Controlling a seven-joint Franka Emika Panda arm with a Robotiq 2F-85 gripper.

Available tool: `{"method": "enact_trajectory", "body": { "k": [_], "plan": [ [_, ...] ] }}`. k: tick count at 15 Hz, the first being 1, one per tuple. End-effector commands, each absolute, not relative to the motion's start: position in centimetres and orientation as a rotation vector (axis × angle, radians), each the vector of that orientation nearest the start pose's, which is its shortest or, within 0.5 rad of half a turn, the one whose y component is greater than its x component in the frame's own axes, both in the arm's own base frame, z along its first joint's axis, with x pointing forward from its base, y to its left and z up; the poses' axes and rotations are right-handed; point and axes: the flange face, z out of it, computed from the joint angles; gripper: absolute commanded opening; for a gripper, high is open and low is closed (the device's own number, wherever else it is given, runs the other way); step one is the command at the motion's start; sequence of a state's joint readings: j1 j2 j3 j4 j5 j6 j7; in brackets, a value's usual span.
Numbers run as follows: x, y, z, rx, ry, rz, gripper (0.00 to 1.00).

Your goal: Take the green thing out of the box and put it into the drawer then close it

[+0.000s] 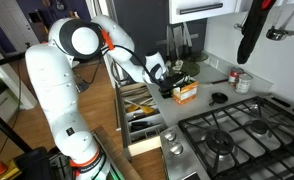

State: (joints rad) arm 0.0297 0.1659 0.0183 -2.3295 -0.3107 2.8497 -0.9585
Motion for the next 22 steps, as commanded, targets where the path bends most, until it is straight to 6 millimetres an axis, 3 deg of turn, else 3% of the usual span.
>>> {"method": "enact_trajectory", "body": {
  "k": [1, 12, 20, 22],
  "plan": [
    [53.8, 4.6, 29.3, -2.668, -2.047, -0.339, 0.00],
    [50.2, 4.5, 31.6, -2.460, -2.130, -0.031, 0.00],
    [46.7, 6.1, 33.5, -2.142, -2.149, 0.066, 0.00],
    [46.8, 5.8, 34.1, -2.184, -2.149, 0.048, 0.00]
  ]
}}
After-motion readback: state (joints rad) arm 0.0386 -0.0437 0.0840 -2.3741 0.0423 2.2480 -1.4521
